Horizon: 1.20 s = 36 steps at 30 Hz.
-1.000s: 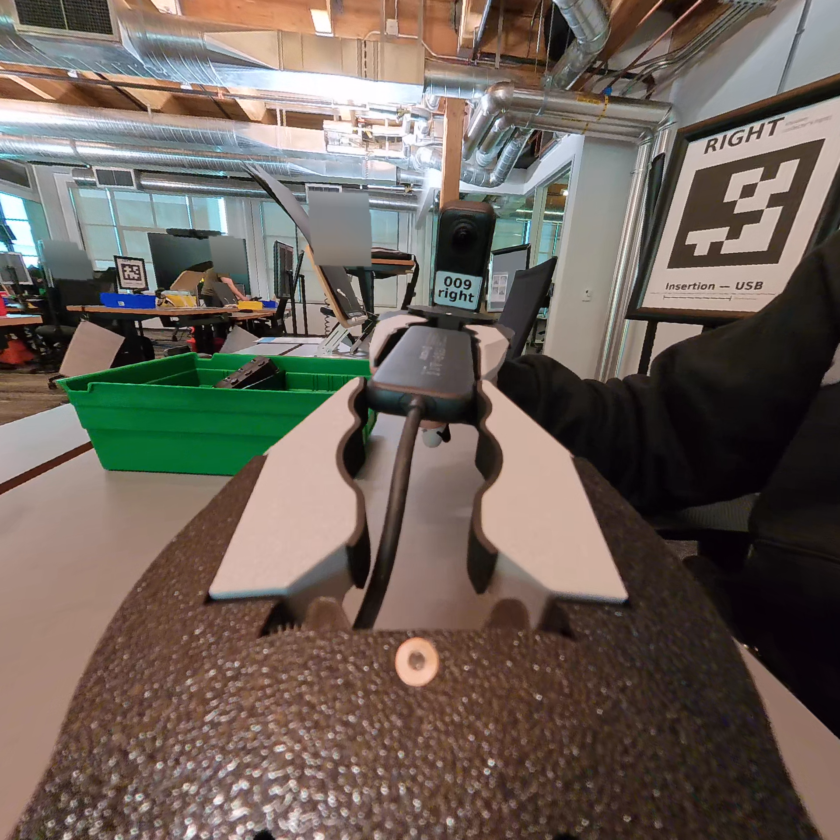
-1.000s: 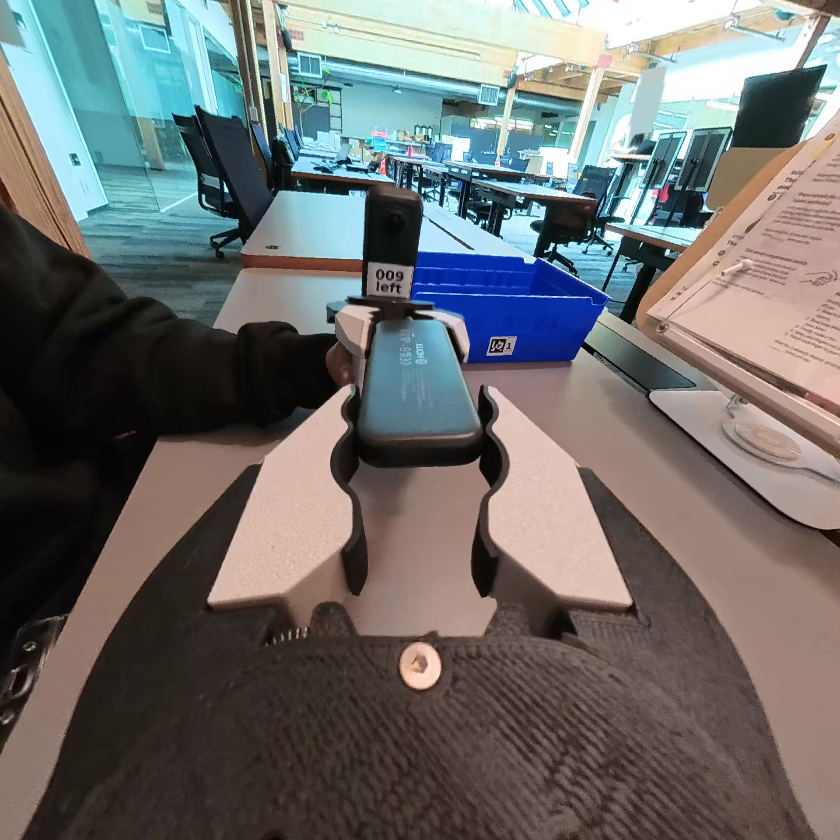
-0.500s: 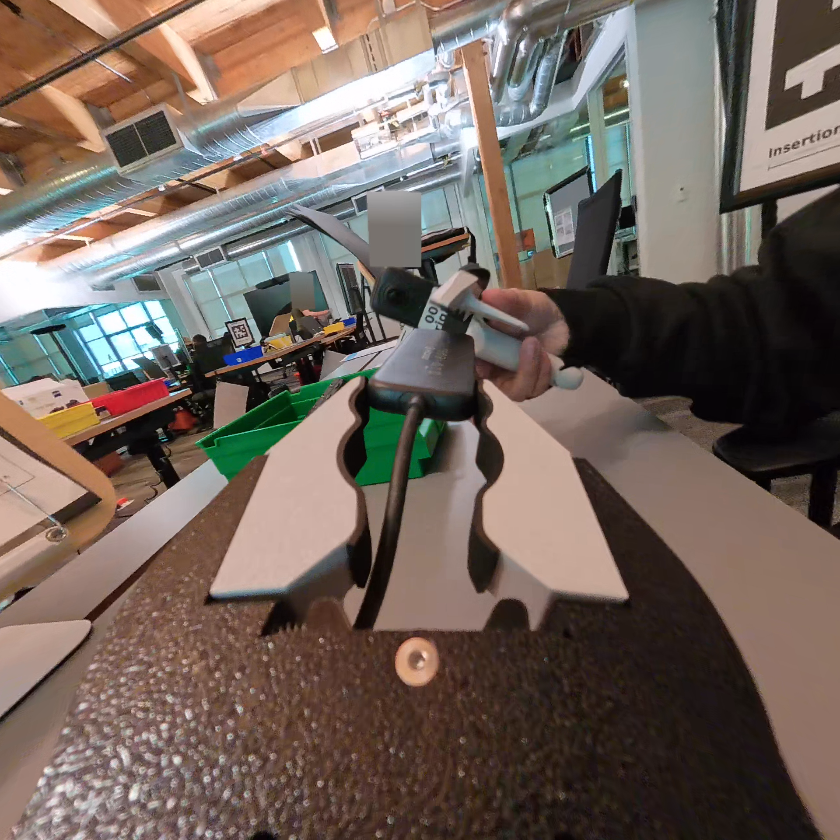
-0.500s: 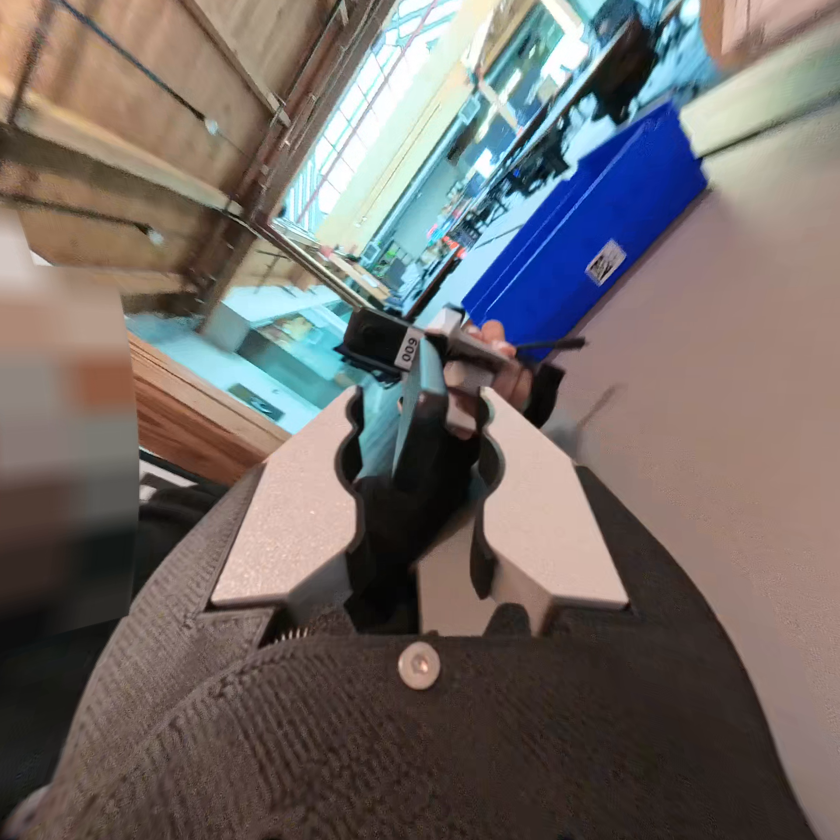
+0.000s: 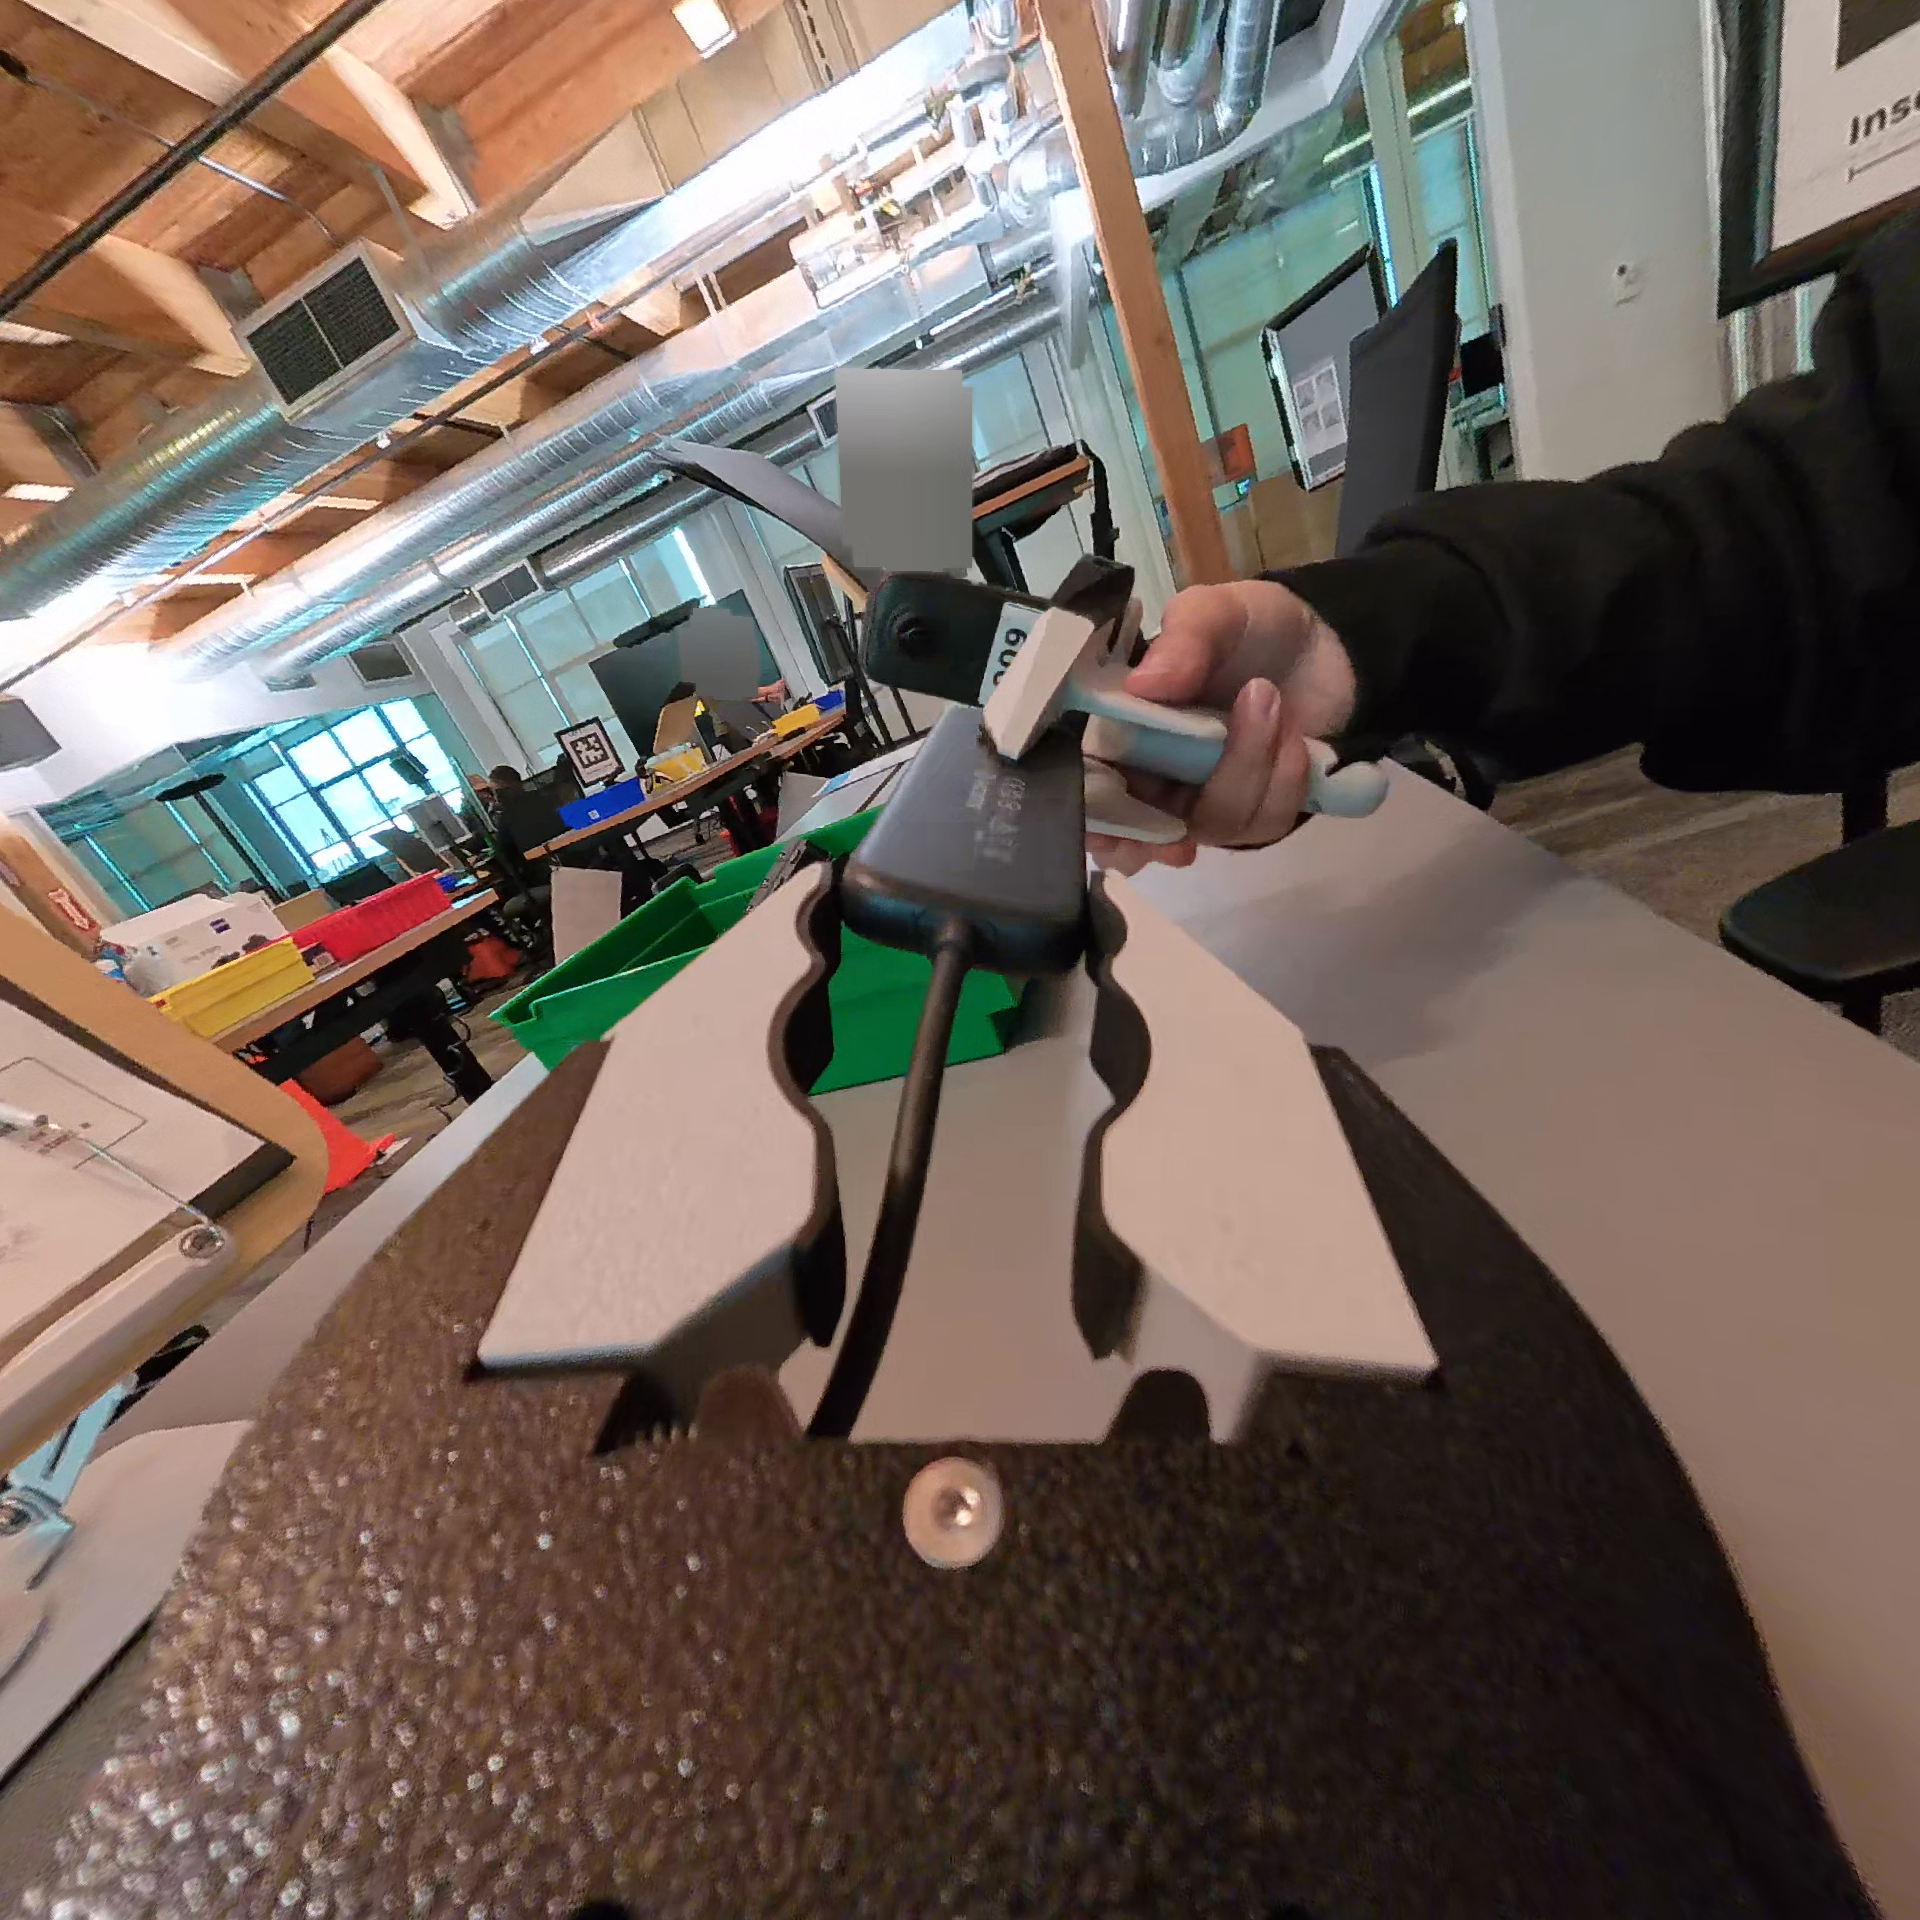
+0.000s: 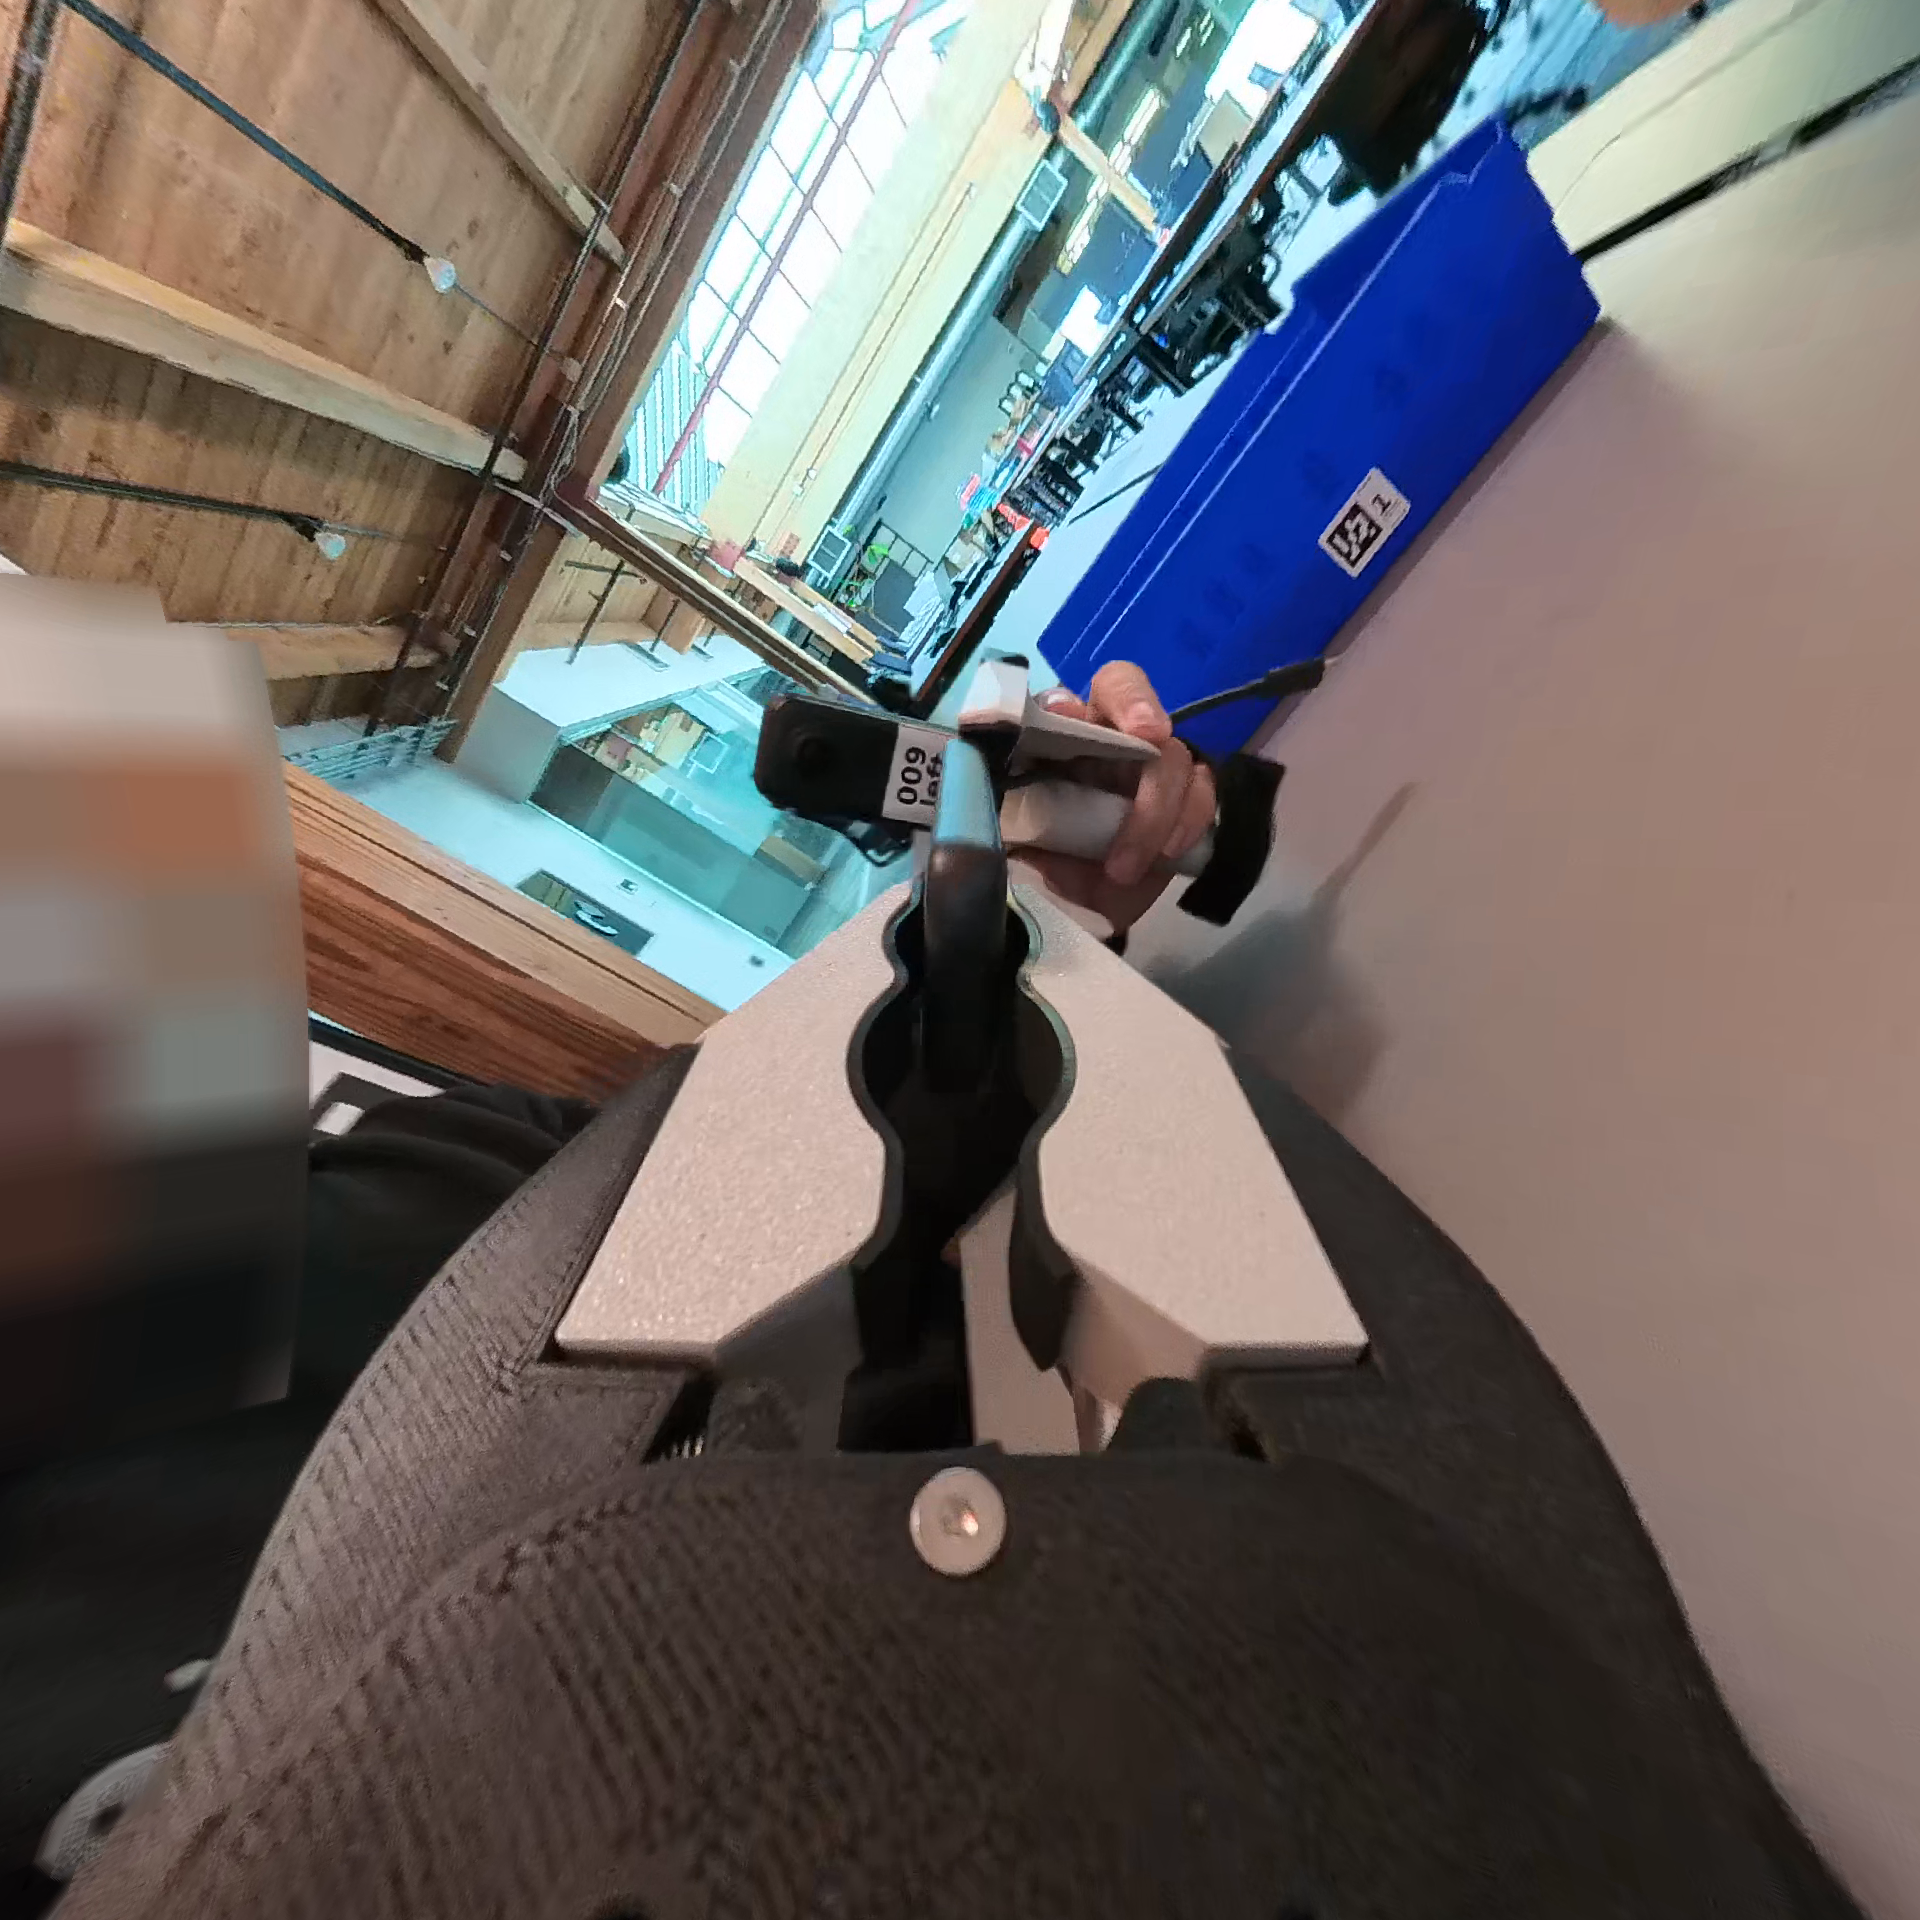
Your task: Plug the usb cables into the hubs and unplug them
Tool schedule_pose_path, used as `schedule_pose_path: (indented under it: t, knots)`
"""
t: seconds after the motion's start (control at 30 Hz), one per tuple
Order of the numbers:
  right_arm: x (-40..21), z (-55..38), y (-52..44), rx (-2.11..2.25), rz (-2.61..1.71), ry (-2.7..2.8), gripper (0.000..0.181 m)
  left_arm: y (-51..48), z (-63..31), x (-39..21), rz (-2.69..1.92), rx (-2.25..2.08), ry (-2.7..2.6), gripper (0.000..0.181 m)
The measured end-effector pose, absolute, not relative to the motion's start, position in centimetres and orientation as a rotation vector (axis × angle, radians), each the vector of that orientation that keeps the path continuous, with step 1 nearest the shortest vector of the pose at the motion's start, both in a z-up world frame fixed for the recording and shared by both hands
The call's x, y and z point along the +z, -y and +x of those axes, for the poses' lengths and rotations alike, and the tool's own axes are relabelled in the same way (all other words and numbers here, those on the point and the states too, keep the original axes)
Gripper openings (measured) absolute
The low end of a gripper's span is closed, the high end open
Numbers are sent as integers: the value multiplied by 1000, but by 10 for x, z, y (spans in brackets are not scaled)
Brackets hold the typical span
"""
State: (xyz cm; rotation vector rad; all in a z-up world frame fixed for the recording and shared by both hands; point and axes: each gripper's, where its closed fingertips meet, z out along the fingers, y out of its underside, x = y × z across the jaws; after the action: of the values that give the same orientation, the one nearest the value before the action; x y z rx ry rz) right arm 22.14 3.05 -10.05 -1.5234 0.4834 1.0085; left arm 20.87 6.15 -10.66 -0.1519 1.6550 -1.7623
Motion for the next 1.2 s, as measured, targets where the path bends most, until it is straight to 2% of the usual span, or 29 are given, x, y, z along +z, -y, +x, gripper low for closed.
schedule_pose_path:
  t: [0.03, 0.1, 0.13, 0.23, 0.33, 0.5, 0.73, 0.8, 0.9, 1.2]
  knots:
    - [-100, 223, -31, 965, -1531, -471, 10, -62, 209, -104, -172, -1787, -1636, 50]
    - [-95, 225, -31, 910, -1533, -443, 10, -67, 206, -90, -208, -1887, -1533, 82]
    - [-93, 228, -31, 881, -1531, -442, 10, -72, 202, -79, -225, -1953, -1455, 92]
    - [-83, 242, -27, 743, -1559, -406, 11, -96, 193, -48, -265, -2125, -1218, 109]
    - [-54, 259, -19, 518, -1574, -336, 11, -132, 204, -38, -387, -2024, -1042, 110]
    - [10, 319, 18, -165, -1697, -279, 11, -140, 240, -74, -567, -1728, -1169, 100]
    - [23, 416, 90, -746, -2154, -232, 11, -119, 249, -95, -579, -1700, -1314, 89]
    - [12, 439, 102, -785, -2247, -148, 11, -119, 250, -96, -593, -1713, -1314, 87]
    - [-15, 447, 106, -614, -2344, 53, 11, -117, 249, -95, -595, -1741, -1318, 83]
    - [-67, 483, 134, -446, -2579, 50, 10, -116, 251, -98, -616, -1764, -1334, 78]
